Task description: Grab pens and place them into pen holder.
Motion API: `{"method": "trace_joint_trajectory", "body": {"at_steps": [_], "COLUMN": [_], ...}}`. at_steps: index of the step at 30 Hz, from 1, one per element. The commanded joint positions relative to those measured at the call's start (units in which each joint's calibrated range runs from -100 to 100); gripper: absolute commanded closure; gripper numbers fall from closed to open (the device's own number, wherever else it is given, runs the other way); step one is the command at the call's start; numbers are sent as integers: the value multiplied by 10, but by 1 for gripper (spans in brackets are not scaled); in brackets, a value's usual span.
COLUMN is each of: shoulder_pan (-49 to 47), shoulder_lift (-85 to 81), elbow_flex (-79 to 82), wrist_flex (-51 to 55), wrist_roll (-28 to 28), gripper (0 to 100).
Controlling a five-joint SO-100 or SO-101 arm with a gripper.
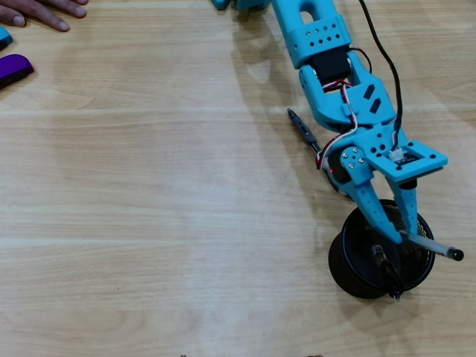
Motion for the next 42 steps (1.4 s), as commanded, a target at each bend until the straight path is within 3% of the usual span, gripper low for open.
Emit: {"method": "trace_joint_trajectory", "body": {"at_steps": [1,8,12,15,19,21,23,30,42], "shoulder_pan": [-4,-10,-13,-14,-3,4,1,-50,-54], "shoulder_lift": [-8,-11,-57,-159,-306,-318,-302,-171,-80], "elbow_flex": [-30,-13,2,36,28,29,37,106,113], "wrist_flex": [-17,-128,-98,87,548,737,833,781,692], "wrist_roll": [3,7,66,124,201,204,204,150,139], "gripper": [88,85,85,85,84,84,84,84,84]}}
